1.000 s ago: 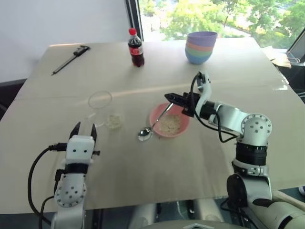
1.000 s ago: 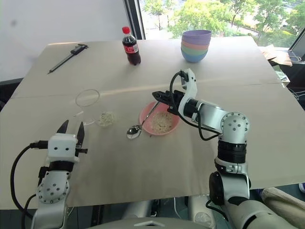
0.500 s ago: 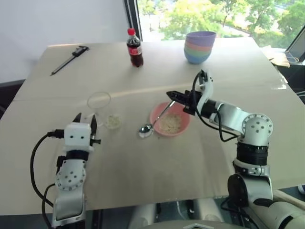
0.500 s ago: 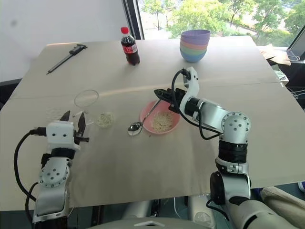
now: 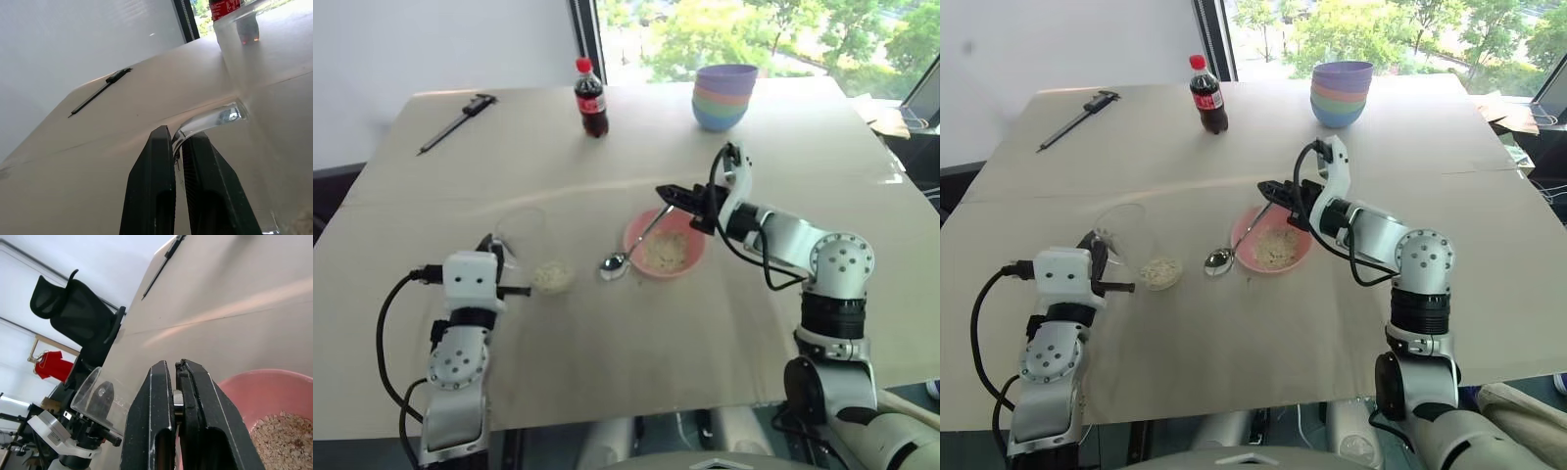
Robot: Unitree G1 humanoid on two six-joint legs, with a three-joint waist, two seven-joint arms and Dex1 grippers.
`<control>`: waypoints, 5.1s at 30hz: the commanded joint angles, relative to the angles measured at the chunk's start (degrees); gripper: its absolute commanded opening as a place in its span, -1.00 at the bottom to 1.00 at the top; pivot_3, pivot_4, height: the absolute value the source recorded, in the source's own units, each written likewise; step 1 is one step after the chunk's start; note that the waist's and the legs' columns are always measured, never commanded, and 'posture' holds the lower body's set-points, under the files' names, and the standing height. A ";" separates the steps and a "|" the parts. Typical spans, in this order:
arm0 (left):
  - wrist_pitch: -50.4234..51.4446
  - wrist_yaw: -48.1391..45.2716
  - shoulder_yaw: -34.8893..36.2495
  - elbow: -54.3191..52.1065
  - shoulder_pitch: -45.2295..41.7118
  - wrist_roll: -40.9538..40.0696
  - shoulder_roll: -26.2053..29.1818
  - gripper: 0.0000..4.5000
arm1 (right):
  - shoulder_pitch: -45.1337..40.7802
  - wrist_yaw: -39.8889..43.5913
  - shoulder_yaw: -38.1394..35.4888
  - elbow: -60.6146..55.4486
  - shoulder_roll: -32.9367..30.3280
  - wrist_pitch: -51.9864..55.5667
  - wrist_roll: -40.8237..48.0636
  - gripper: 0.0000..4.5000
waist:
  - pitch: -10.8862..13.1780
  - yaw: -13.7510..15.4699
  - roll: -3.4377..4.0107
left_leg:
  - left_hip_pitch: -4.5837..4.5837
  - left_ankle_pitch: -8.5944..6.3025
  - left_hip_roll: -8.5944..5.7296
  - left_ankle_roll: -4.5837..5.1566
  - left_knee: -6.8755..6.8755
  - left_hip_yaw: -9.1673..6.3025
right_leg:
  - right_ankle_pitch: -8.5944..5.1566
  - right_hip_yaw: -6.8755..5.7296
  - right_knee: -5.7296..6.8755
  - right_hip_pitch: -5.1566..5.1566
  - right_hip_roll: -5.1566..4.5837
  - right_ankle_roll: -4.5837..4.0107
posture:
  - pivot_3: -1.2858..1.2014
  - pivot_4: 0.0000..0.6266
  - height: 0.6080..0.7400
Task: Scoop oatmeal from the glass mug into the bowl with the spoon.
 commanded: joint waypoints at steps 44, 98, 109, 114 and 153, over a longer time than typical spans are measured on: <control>-22.52 -20.47 -12.88 33.65 -32.51 -2.35 10.04 -0.97 | -19.47 42.33 23.38 16.15 0.50 -22.73 -43.26 -1.00 | -0.01 -0.33 -0.02 | -0.94 0.28 -0.09 -0.49 0.58 -0.06 | 0.01 0.02 0.59 -0.98 -0.05 0.00 | 0.03 -0.52 1.00; -30.36 -10.10 -13.75 37.31 -28.06 4.30 10.50 -0.97 | -36.49 9.13 -26.54 35.98 -1.92 9.56 -21.19 -1.00 | -0.02 -0.39 -0.03 | -0.87 0.29 -0.13 -0.48 0.58 0.06 | 0.00 0.13 0.89 -1.02 -0.32 0.00 | 0.03 -0.52 1.00; -31.38 -10.10 -12.92 40.18 -28.49 3.85 11.74 -0.97 | -35.63 0.77 -33.61 30.32 -1.01 16.97 -12.77 -1.00 | -0.03 -0.43 -0.03 | -0.88 0.28 -0.12 -0.46 0.58 0.08 | 0.00 0.14 0.90 -1.01 -0.32 0.00 | 0.03 -0.52 1.00; -31.11 -9.55 -10.91 41.15 -27.63 2.46 13.70 -0.97 | -32.84 -2.41 -35.62 27.71 -2.28 19.20 -10.88 -1.00 | -0.04 -0.46 -0.04 | -0.85 0.27 -0.11 -0.44 0.58 0.09 | 0.00 0.15 0.91 -1.01 -0.31 0.00 | 0.03 -0.52 1.00; -19.09 -4.79 -8.25 24.76 -17.97 -0.98 9.15 -0.97 | -17.82 37.77 9.94 -2.22 -19.06 -6.45 -32.65 -1.00 | -0.05 0.06 -0.05 | -0.83 0.28 -0.11 -0.47 0.60 0.03 | 0.00 0.12 0.77 -0.97 -0.39 0.00 | 0.03 -0.52 1.00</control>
